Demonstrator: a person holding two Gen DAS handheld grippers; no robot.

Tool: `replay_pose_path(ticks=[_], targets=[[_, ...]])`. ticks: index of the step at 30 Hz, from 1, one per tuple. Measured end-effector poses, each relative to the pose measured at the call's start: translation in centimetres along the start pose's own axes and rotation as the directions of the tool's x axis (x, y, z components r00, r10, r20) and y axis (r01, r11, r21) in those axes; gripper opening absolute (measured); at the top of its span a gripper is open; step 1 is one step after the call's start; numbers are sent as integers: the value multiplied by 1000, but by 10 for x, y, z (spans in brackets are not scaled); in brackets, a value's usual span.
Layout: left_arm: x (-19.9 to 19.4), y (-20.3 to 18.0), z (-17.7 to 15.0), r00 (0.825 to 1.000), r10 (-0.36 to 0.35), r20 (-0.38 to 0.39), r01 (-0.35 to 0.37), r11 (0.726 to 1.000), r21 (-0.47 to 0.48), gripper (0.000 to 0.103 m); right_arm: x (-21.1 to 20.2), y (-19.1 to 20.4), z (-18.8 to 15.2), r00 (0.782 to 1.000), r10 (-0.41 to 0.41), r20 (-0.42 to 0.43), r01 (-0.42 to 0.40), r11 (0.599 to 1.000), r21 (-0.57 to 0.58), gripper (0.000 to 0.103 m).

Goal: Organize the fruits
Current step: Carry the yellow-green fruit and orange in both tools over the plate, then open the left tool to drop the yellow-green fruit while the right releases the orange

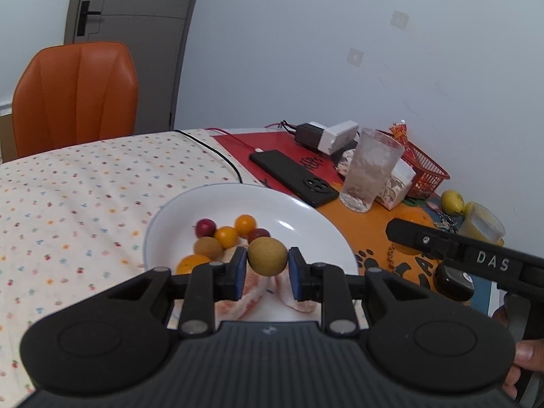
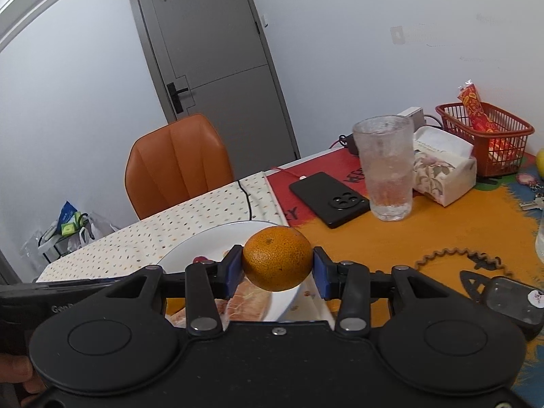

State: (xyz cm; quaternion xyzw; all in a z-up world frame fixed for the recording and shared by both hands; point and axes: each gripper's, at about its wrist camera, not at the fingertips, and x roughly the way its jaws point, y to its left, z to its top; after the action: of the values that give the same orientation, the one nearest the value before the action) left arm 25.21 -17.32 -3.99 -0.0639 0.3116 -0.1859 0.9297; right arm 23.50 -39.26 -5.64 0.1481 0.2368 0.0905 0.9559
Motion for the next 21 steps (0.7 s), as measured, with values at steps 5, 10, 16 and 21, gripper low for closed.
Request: replay_pose_path(ticks=[5,10,16,21], targets=[[12,-7,-3,1000,-14,-27,15,1000,2,24,1,-12,1,1000,-10,-2,10,1000,11,41],[21,-9,-4,998,-21,-61,21,1000,7,24,6,-13,0,1000,-7,-10,7,1000,15,41],[20,1,-3,997,-12,-79,12,1000,5,28,17,-7,-3,999,20,-27,-20,1000,17,41],[9,15,4,998,13,-59,-14,1000,-18,30,27,1,-6,998,35,-43,-34,999,13,41]])
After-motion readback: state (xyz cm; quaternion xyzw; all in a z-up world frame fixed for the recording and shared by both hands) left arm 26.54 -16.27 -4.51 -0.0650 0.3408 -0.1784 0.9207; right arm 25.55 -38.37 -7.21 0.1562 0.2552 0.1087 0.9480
